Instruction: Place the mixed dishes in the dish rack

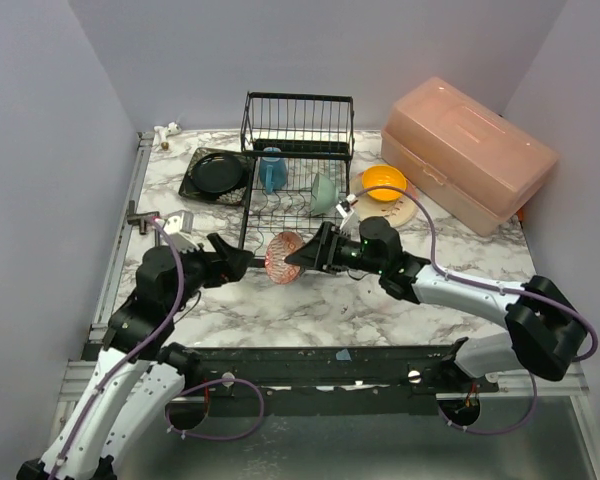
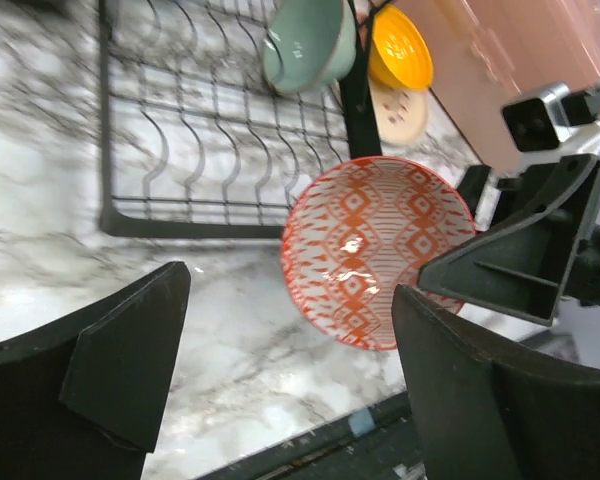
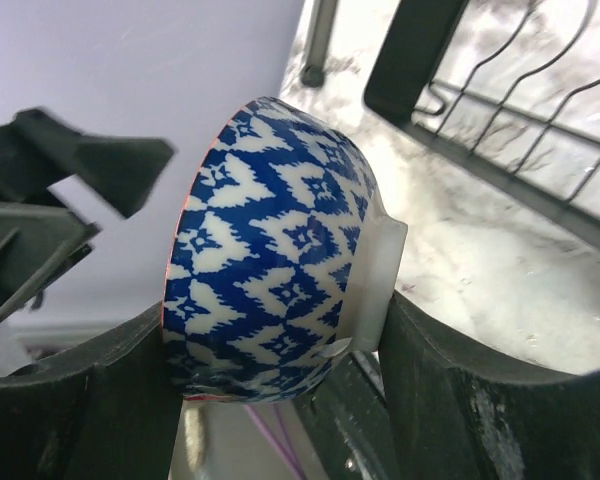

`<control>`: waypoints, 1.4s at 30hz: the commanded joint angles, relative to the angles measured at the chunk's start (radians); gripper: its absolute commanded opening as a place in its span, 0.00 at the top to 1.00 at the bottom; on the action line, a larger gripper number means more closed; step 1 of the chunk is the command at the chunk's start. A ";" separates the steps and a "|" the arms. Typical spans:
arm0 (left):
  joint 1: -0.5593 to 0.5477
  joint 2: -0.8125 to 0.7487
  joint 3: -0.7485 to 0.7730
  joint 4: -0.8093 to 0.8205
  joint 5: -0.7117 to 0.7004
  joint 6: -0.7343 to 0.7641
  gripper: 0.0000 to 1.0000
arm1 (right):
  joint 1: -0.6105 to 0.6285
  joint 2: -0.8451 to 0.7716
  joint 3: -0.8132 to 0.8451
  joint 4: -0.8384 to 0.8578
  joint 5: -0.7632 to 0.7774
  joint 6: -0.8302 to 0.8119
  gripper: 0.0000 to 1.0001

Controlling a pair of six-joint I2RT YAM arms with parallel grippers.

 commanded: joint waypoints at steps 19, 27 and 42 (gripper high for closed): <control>-0.001 -0.284 0.029 -0.133 -0.447 0.400 0.07 | 0.003 0.150 0.502 -0.727 0.699 -0.455 1.00; -0.001 -0.265 0.023 -0.114 -0.421 0.412 0.07 | 0.003 0.277 0.576 -0.781 0.734 -0.525 1.00; 0.000 -0.263 0.018 -0.107 -0.406 0.422 0.07 | 0.004 0.406 0.620 -0.787 0.770 -0.560 1.00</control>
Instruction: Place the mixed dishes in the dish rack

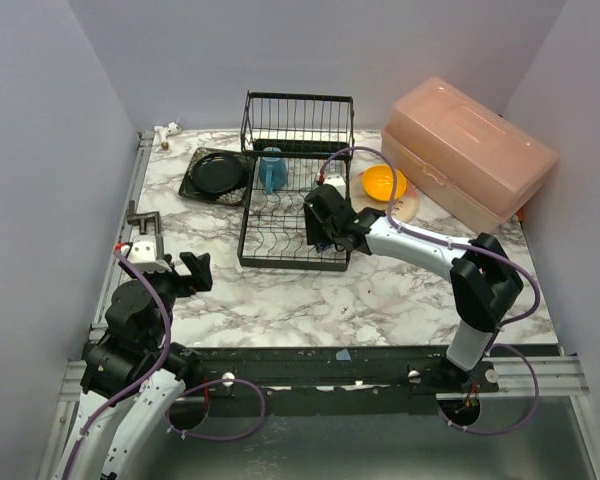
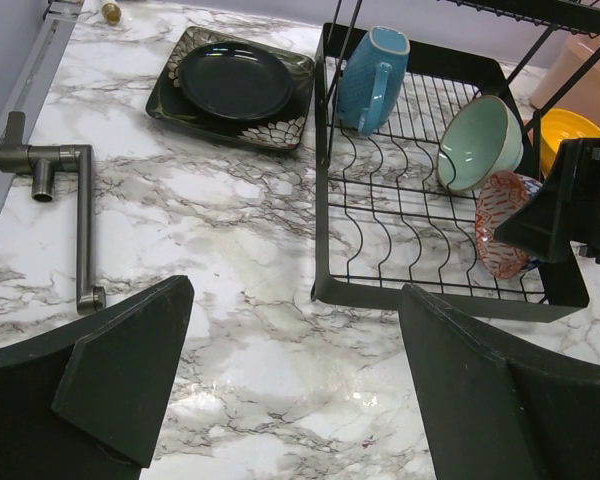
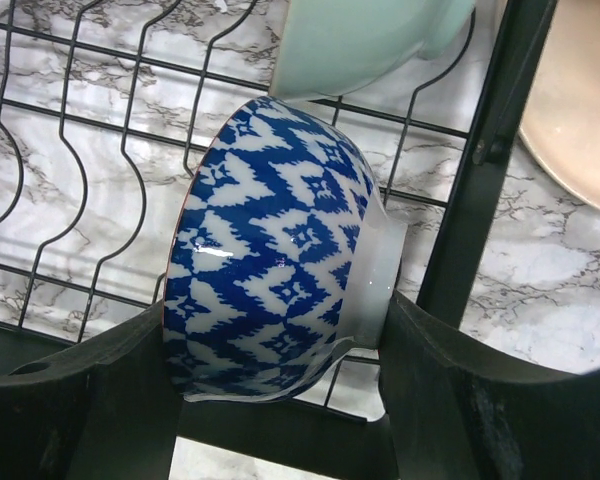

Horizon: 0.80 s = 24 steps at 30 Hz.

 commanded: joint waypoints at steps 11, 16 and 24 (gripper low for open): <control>0.001 0.016 -0.007 0.017 0.013 0.019 0.07 | 0.003 0.038 -0.003 0.073 -0.008 0.018 0.36; 0.002 0.022 -0.007 0.019 0.021 0.021 0.07 | 0.003 -0.045 -0.079 0.068 0.101 0.022 0.04; 0.005 0.042 -0.006 0.021 0.031 0.023 0.07 | 0.003 -0.224 -0.221 0.177 0.061 -0.007 0.00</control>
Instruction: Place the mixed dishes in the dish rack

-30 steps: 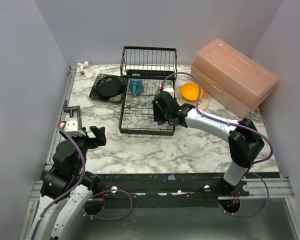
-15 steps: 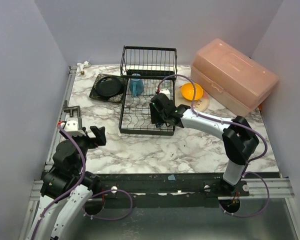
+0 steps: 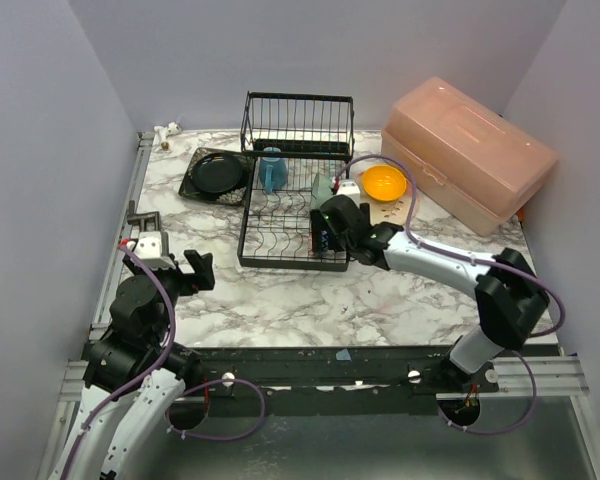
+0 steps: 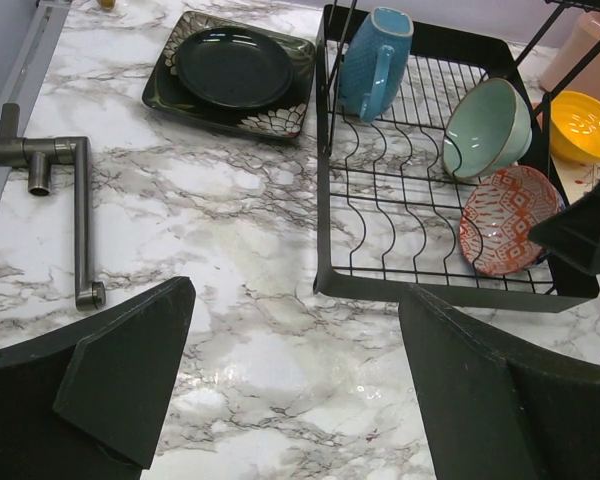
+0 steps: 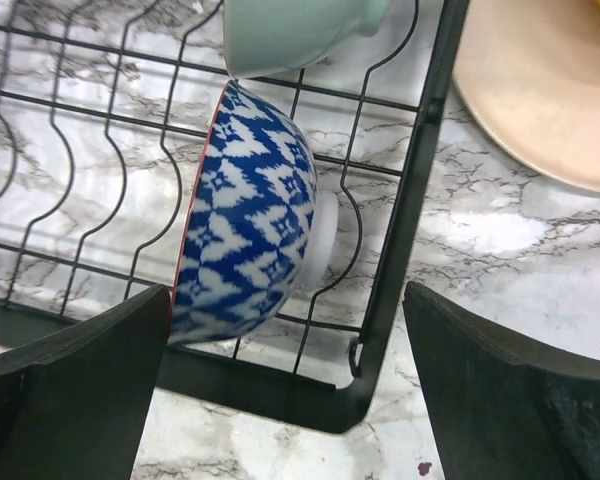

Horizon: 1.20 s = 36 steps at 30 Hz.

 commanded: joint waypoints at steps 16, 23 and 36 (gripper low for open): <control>0.013 0.023 -0.006 0.021 0.032 0.018 0.07 | -0.155 -0.529 -0.400 0.387 0.250 0.227 0.02; 0.014 0.028 -0.005 0.022 0.040 0.020 0.07 | -0.492 -0.316 -0.316 0.371 -0.294 0.345 0.00; 0.018 0.032 -0.006 0.025 0.056 0.023 0.07 | -0.577 0.102 -0.022 0.190 -0.255 0.442 0.13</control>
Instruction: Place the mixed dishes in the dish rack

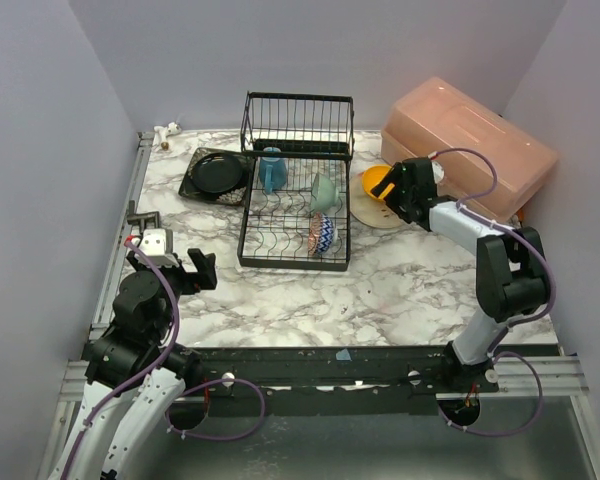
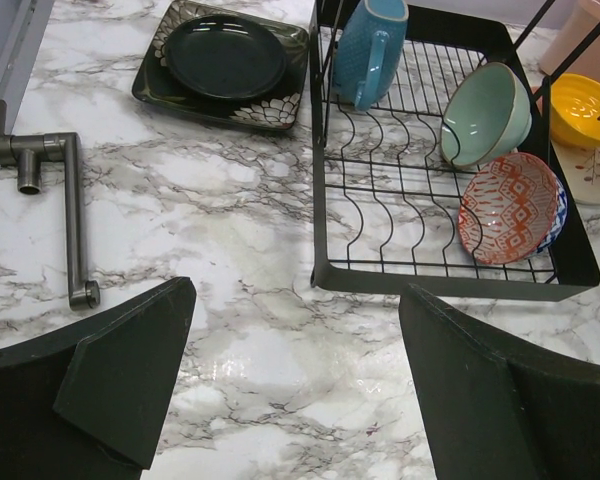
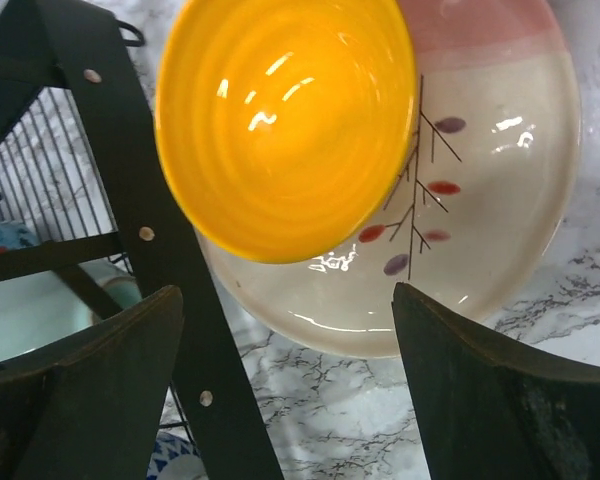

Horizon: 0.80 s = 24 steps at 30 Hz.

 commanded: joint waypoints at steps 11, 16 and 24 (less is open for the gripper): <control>0.007 0.002 -0.005 0.023 0.029 0.014 0.07 | -0.003 0.061 -0.038 0.015 0.286 0.382 0.29; 0.007 0.001 -0.006 0.023 0.029 0.014 0.07 | -0.004 0.114 -0.003 0.019 0.320 0.432 0.35; 0.008 0.010 -0.006 0.024 0.037 0.016 0.07 | 0.000 0.191 0.044 0.026 0.337 0.469 0.44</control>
